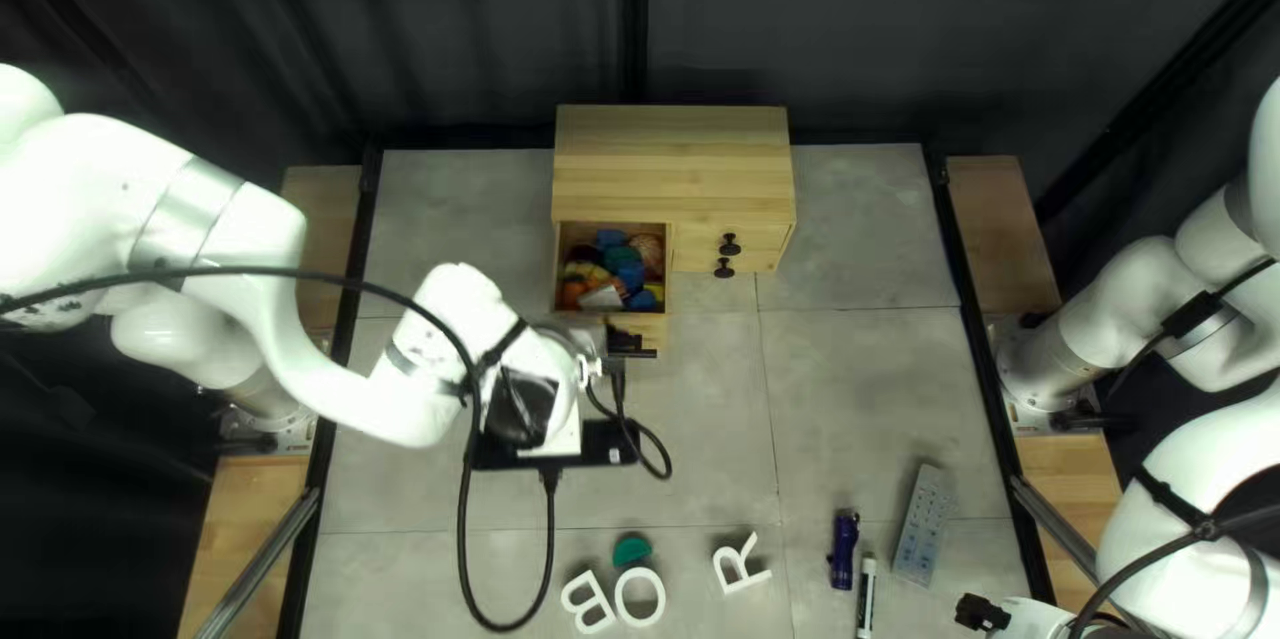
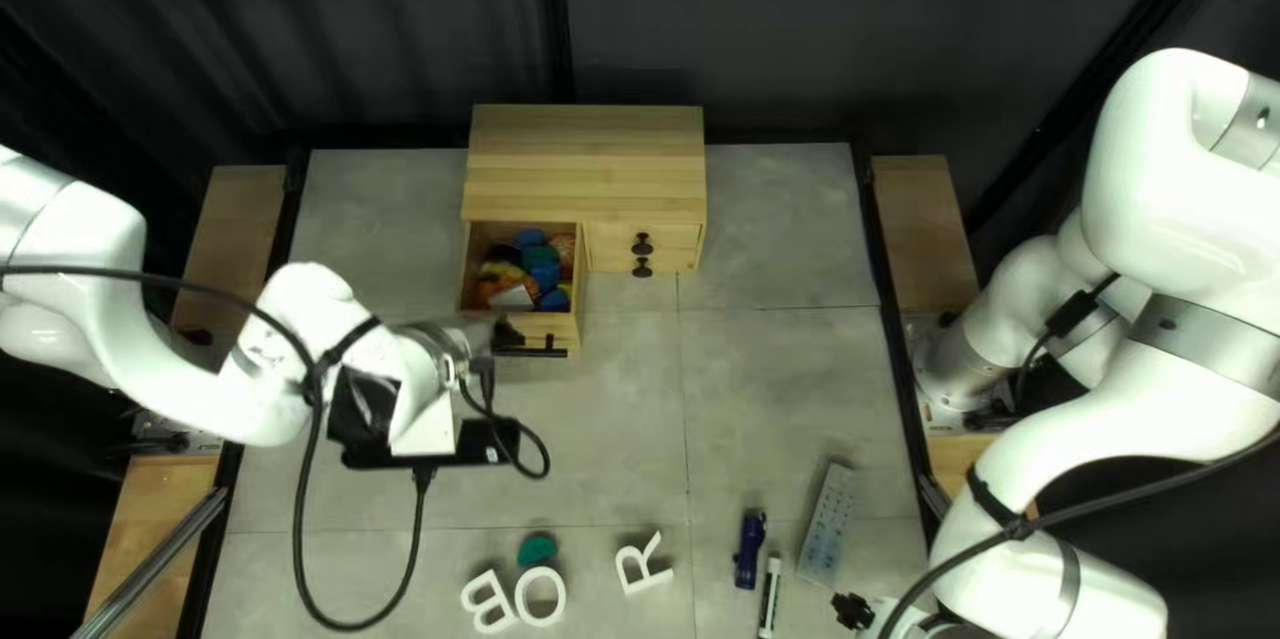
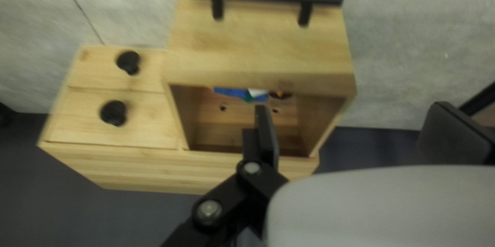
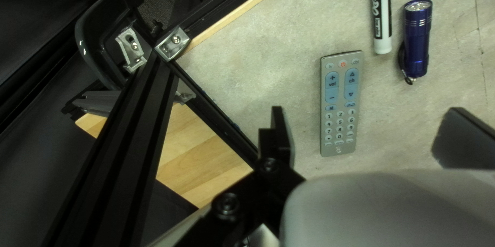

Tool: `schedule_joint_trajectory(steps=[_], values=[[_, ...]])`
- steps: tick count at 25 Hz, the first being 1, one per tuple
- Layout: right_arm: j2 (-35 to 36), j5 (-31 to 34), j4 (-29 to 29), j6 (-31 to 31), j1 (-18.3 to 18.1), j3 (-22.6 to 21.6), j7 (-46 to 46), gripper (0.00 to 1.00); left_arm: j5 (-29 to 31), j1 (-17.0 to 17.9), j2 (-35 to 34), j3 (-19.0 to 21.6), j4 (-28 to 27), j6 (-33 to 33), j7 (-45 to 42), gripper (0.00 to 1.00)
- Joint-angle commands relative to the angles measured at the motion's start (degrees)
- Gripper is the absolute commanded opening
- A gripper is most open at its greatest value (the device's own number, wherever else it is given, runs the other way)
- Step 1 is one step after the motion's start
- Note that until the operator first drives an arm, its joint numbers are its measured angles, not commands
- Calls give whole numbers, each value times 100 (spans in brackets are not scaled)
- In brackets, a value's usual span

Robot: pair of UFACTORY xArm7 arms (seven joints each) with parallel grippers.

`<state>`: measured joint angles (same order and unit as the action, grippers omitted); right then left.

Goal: Open drawers and place objects into drawer and close

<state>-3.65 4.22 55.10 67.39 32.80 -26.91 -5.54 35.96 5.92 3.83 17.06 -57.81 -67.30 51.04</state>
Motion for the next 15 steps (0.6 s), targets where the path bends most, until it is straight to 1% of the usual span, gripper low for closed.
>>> schedule_joint_trajectory(steps=[1,5,10,15], values=[[0,0,0,0,0,0,0,100,241,41,476,-11,-256,178,-68,100],[0,0,0,0,0,0,0,100,424,-13,735,-92,-288,365,-87,100],[0,0,0,0,0,0,0,100,514,-101,700,-171,-83,484,-83,100],[0,0,0,0,0,0,0,100,588,-174,689,-254,1,455,-82,100]])
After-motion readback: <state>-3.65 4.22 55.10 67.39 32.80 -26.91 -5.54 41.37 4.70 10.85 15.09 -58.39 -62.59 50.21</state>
